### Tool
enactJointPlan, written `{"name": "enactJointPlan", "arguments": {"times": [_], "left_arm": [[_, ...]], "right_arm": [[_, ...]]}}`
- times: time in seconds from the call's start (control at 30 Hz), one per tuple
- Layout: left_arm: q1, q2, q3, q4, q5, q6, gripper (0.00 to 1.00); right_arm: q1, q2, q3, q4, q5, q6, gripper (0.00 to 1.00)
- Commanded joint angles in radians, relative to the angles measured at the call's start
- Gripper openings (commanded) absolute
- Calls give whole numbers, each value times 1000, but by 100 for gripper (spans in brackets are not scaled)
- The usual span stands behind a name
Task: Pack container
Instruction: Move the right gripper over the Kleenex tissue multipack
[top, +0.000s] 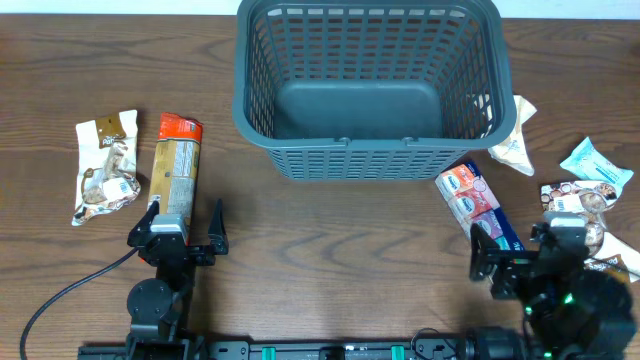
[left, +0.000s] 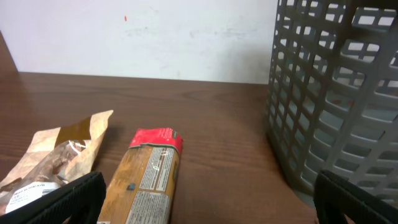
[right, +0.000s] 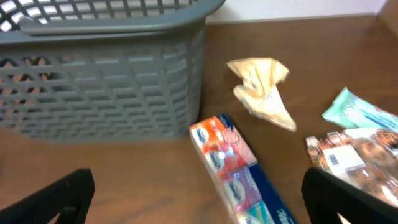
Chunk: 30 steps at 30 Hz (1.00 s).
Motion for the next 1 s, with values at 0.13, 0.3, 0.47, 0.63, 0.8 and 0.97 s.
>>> {"name": "enactJointPlan", "arguments": {"times": [0.13,0.3,0.47,0.63,0.8,0.97], "left_arm": [[-4,-7,-20,-40,-12,-4,99],[-4,-7,-20,-39,-12,-4,99],[-4,-7,-20,-37,-12,-4,99],[-4,-7,-20,-31,-12,-4,99],[-4,-7,-20,-3,-12,-3,99],[-4,-7,-20,-11,-13,3,99]], "right_arm": [[-10,328,401,-350,67,-6,99],[-10,516,554,-587,202,-100,99],[-10,590,571,-596,214,-266,99],[-10,611,564,-585,146,-457,99],[-10,618,563,-579,145,-477,99],[-24,618,548,-563,142,-496,99]]}}
